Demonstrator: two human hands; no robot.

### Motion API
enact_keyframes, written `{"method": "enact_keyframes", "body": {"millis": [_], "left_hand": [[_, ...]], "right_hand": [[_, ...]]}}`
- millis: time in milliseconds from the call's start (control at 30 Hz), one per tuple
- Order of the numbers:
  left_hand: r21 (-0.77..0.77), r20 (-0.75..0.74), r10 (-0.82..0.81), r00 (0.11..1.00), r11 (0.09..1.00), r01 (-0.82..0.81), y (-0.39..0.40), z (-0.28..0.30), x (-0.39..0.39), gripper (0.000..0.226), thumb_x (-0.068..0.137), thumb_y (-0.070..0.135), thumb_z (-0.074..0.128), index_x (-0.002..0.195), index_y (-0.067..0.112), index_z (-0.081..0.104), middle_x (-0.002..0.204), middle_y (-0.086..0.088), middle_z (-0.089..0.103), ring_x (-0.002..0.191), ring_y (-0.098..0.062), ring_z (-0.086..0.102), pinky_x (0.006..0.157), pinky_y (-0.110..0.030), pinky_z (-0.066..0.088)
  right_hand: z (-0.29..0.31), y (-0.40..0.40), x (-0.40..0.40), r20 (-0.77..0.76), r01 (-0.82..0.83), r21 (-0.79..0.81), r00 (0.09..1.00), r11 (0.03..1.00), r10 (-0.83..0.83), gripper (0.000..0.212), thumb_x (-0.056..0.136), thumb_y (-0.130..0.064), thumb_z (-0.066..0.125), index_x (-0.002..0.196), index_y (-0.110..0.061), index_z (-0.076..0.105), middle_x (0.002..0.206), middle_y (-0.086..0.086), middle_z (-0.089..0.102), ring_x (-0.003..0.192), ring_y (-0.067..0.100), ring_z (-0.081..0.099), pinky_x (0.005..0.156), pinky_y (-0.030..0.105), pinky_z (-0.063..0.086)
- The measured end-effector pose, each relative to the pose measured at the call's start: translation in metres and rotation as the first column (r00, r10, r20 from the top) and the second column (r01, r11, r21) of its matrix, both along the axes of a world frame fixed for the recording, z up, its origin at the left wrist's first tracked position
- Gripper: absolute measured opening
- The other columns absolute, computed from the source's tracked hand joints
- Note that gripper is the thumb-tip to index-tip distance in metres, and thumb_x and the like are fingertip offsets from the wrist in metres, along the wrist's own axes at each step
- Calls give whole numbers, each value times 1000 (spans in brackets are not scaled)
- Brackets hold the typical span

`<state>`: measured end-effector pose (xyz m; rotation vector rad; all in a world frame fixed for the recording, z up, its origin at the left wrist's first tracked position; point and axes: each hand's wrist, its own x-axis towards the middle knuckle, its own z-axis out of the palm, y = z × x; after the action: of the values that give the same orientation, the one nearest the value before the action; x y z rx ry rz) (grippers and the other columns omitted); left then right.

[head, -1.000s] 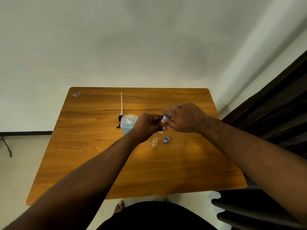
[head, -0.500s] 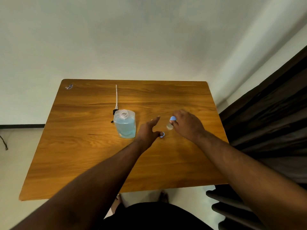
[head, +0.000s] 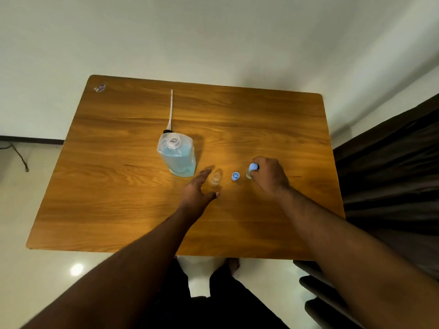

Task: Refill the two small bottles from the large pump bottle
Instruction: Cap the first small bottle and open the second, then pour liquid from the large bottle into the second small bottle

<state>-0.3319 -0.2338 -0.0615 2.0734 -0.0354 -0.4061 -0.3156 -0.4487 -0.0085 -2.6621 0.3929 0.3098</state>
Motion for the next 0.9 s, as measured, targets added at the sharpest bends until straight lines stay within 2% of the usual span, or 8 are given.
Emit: {"method": "enact_keyframes", "body": {"millis": [133,200,300,400,467,667,800,900], "left_hand": [[-17,-60,40,997,999,-41,-6,-11,1,76,75,16,81,142,22,46,146,-1,48,134,-13,42,109,-28,34],[-32,-75,61,995,997,-64,-13,-13,5,75,75,17,80,142,25,46,146,0,49,133,-15,44,111,-35,37],[-73,-84,118,989,990,-125,-23,-17,9,71,76,15,80,140,22,49,140,-1,55,126,-13,50,107,-33,42],[-85,-96,156,983,983,-164,-28,-23,12,57,78,13,78,132,19,59,131,0,63,117,-12,57,100,-24,45],[-92,-119,159,980,981,-171,-30,-24,12,49,80,12,76,127,15,63,129,-1,64,117,-13,59,100,-26,46],[-141,-130,203,970,965,-221,-21,-11,4,44,79,13,78,121,10,66,122,-3,68,114,-16,61,98,-29,48],[-189,-129,244,961,945,-266,2,7,-4,40,77,12,80,115,10,70,112,-2,72,108,-15,65,100,-39,50],[-204,-91,257,962,941,-271,29,21,-12,40,76,14,80,115,11,71,111,-1,73,108,-13,65,99,-39,51]], "right_hand": [[-5,-3,-2,10,-9,51,1000,999,8,15,81,-13,64,95,-6,65,93,12,69,85,29,63,63,29,45],[-9,-4,-3,29,0,62,1000,998,-2,19,81,-12,66,100,-7,66,96,12,69,86,28,63,64,28,45],[-13,-4,-1,36,21,85,999,996,-24,31,80,-13,69,111,-9,64,105,11,68,92,26,63,73,34,54],[-16,-7,1,3,32,107,999,994,-32,42,79,-16,72,119,-13,61,113,10,67,99,27,63,81,39,55],[-16,-8,3,-21,36,107,999,994,-34,53,77,-17,73,127,-13,55,121,11,63,106,28,61,87,39,54],[3,-8,7,74,-83,20,994,996,81,57,77,-22,74,130,-14,53,129,11,56,114,27,55,87,33,47],[19,16,15,198,-225,117,960,967,199,53,76,-19,76,126,-13,58,129,9,59,118,22,55,95,28,44],[24,48,21,238,-272,205,946,940,222,59,72,-19,80,127,-14,57,129,8,60,118,20,55,95,21,40]]}}
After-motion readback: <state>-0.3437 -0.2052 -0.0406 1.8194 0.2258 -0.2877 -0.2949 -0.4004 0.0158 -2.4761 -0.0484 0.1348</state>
